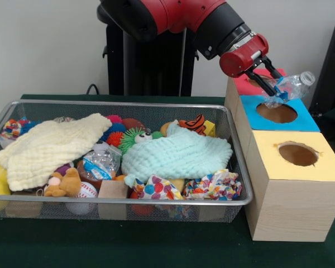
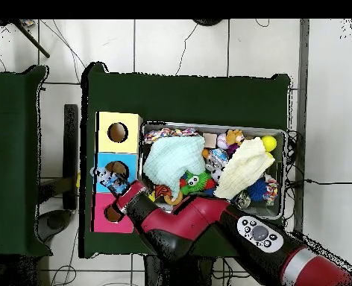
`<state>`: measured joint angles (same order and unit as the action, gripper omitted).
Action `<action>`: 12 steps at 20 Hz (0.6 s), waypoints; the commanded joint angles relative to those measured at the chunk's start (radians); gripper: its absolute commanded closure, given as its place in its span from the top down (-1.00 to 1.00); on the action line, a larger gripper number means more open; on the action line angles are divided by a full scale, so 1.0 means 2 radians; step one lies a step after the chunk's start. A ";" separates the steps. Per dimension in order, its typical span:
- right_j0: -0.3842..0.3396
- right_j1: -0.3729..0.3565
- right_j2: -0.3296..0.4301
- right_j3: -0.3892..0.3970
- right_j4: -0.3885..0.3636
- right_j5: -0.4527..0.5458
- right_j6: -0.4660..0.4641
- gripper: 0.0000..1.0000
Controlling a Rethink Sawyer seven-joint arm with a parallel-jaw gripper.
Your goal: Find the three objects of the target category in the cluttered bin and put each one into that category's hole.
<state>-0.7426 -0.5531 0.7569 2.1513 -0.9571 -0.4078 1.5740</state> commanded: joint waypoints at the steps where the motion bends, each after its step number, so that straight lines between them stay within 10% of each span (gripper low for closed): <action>1: -0.001 0.012 -0.018 -0.046 -0.014 -0.046 0.066 1.00; 12: -0.004 0.015 -0.021 -0.048 -0.016 -0.049 0.069 1.00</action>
<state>-0.7426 -0.5531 0.7545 2.1513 -0.9569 -0.4498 1.5740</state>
